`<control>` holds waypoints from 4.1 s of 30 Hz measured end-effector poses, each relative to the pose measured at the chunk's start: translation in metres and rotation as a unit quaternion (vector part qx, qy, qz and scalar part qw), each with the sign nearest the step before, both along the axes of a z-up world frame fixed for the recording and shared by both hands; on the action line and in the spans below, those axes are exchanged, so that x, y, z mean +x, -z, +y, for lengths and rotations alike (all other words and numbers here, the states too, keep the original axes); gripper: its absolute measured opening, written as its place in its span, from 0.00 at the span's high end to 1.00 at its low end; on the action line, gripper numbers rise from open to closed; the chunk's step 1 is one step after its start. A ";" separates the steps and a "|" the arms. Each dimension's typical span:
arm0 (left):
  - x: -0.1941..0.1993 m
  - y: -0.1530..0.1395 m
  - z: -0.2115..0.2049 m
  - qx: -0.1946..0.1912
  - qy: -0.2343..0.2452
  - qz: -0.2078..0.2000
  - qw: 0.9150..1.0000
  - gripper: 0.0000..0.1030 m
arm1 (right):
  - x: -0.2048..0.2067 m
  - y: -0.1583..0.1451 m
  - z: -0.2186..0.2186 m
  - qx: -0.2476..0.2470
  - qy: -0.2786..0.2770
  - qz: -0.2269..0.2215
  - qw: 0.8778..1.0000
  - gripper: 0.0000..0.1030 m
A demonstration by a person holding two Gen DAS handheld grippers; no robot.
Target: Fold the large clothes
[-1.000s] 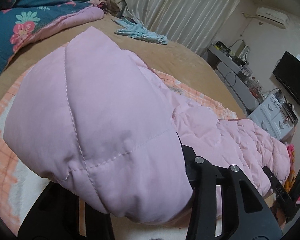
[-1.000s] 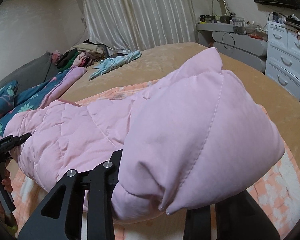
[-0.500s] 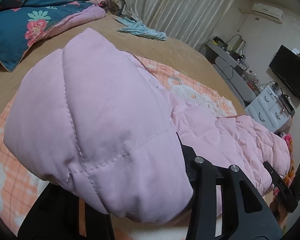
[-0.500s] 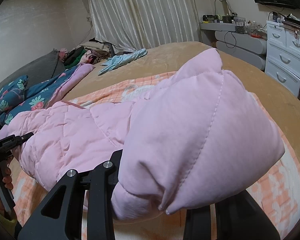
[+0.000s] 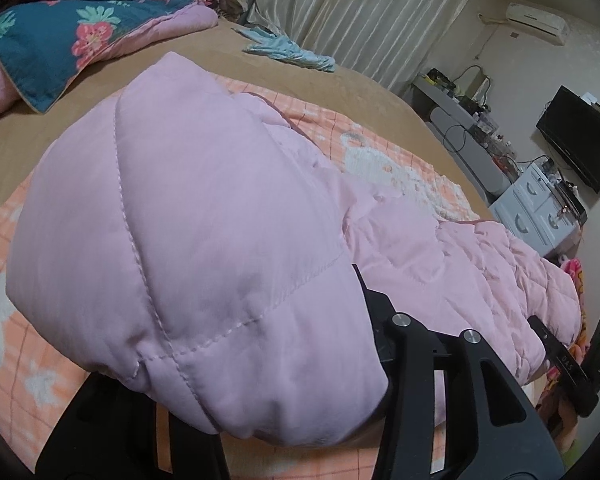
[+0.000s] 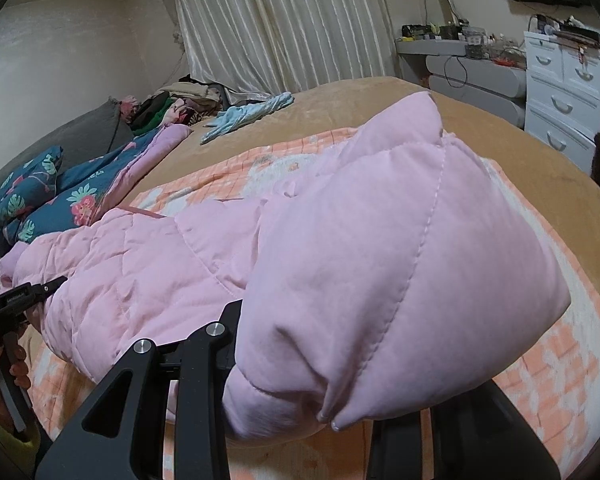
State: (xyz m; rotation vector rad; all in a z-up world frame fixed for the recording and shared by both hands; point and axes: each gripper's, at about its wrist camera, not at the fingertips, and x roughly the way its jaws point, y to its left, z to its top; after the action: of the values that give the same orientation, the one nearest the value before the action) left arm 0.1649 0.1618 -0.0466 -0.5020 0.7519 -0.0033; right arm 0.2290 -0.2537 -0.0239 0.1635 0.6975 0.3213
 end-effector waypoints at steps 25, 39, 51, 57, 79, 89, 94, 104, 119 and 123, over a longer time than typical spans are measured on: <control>-0.043 0.046 -0.004 0.004 0.000 -0.002 1.000 0.41 | -0.025 0.063 -0.041 0.092 0.067 0.096 0.989 0.24; -0.064 0.052 -0.002 0.029 -0.004 0.023 0.999 0.10 | -0.041 0.070 -0.055 0.082 0.108 0.131 0.982 0.04; -0.101 0.020 -0.003 0.092 -0.002 0.033 0.995 0.09 | -0.097 0.027 -0.058 0.013 0.108 0.080 0.991 0.04; -0.120 -0.006 -0.008 0.104 0.000 0.009 0.995 0.09 | -0.128 0.005 -0.050 -0.012 0.089 0.052 0.995 0.04; -0.178 -0.070 -0.079 0.115 0.075 -0.091 0.986 0.09 | -0.223 -0.086 0.025 -0.048 -0.005 -0.086 0.995 0.04; -0.181 -0.056 -0.105 0.122 0.108 -0.079 0.983 0.09 | -0.237 -0.068 0.060 -0.061 -0.053 -0.081 0.993 0.04; -0.178 -0.051 -0.108 0.126 0.107 -0.069 0.984 0.09 | -0.237 -0.064 0.069 -0.066 -0.064 -0.082 0.992 0.04; -0.177 -0.050 -0.107 0.135 0.102 -0.065 0.983 0.09 | -0.233 -0.062 0.062 -0.060 -0.053 -0.078 0.994 0.04; -0.175 -0.049 -0.105 0.138 0.097 -0.063 0.984 0.09 | -0.230 -0.061 0.062 -0.063 -0.057 -0.076 0.993 0.04; -0.175 -0.049 -0.104 0.138 0.098 -0.062 0.984 0.09 | -0.229 -0.060 0.064 -0.064 -0.058 -0.075 0.993 0.04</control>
State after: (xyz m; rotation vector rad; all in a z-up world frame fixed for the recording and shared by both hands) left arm -0.0102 0.0579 0.0025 -0.1607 0.6632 -0.1107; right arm -0.0002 -0.1899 0.0365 -0.0228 0.5777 0.3942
